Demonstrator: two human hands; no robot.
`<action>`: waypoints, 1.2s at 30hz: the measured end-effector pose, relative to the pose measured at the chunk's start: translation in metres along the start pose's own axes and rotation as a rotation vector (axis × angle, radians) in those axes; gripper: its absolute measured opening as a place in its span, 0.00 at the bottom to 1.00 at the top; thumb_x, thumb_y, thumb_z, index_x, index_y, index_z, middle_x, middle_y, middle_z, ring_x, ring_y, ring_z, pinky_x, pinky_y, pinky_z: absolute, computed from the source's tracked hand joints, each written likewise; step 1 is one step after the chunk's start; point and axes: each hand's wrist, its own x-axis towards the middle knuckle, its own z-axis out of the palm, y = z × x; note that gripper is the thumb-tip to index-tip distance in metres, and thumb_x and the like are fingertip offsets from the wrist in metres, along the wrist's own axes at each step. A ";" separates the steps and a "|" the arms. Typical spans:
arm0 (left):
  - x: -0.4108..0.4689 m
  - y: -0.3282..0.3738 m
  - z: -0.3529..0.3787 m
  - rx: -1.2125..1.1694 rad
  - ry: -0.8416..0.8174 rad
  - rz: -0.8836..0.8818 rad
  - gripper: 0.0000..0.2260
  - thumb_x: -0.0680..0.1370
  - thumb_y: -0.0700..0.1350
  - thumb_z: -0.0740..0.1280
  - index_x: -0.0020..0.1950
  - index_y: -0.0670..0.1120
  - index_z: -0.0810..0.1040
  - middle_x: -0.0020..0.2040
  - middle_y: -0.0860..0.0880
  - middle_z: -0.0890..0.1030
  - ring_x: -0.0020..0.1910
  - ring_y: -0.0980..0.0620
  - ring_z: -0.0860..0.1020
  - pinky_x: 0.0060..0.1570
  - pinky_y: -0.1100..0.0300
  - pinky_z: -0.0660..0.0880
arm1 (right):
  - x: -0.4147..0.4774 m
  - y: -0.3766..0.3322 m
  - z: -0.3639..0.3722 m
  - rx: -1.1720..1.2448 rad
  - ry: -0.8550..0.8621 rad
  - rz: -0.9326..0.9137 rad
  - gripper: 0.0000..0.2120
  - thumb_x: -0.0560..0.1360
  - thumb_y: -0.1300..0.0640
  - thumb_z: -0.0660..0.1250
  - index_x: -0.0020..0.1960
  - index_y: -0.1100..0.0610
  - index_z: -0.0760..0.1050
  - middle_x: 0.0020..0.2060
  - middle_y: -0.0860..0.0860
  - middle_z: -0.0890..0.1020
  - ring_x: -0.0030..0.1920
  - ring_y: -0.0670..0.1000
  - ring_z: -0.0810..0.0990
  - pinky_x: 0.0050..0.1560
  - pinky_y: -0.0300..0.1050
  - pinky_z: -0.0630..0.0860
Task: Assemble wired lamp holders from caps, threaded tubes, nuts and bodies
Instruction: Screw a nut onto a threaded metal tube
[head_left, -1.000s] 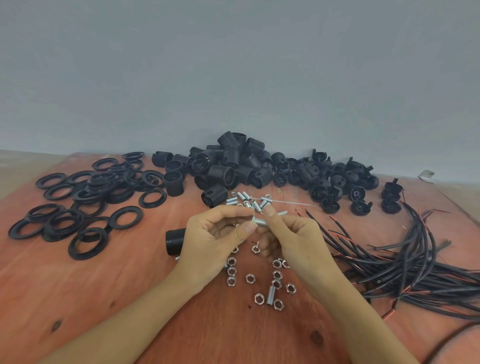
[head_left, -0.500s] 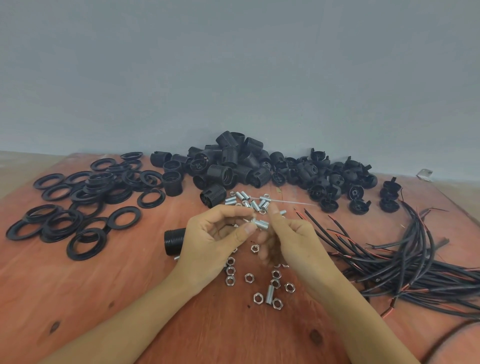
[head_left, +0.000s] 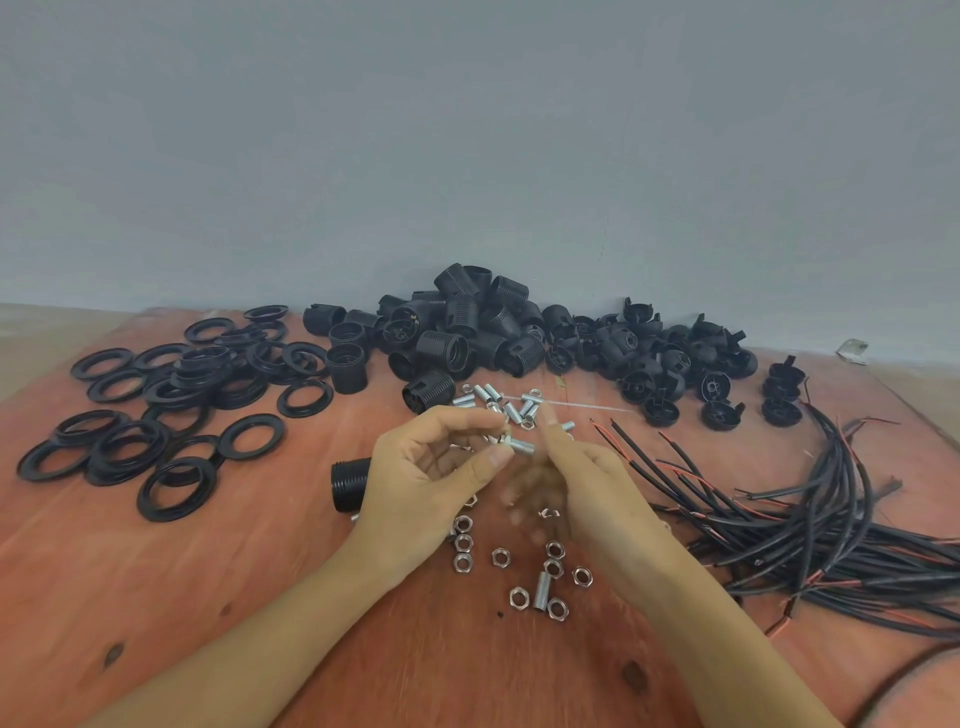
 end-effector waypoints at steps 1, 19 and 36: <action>0.000 0.000 0.000 -0.001 0.002 0.000 0.10 0.69 0.39 0.73 0.50 0.45 0.82 0.45 0.50 0.85 0.44 0.54 0.81 0.47 0.64 0.78 | 0.000 0.000 0.000 -0.002 -0.013 -0.012 0.21 0.69 0.36 0.65 0.36 0.53 0.82 0.31 0.54 0.82 0.30 0.49 0.79 0.27 0.39 0.72; 0.001 -0.002 -0.002 -0.011 -0.016 0.006 0.10 0.69 0.39 0.73 0.50 0.45 0.82 0.45 0.50 0.85 0.44 0.55 0.81 0.46 0.65 0.78 | 0.000 0.003 0.002 -0.056 0.034 -0.042 0.24 0.76 0.38 0.61 0.33 0.52 0.82 0.29 0.53 0.81 0.27 0.46 0.76 0.28 0.37 0.71; 0.000 -0.002 -0.003 -0.006 -0.025 -0.007 0.11 0.70 0.39 0.73 0.51 0.45 0.82 0.45 0.50 0.85 0.44 0.55 0.82 0.47 0.65 0.78 | 0.002 0.005 0.001 -0.049 0.042 -0.054 0.22 0.76 0.40 0.63 0.33 0.54 0.81 0.27 0.52 0.80 0.26 0.47 0.75 0.26 0.37 0.71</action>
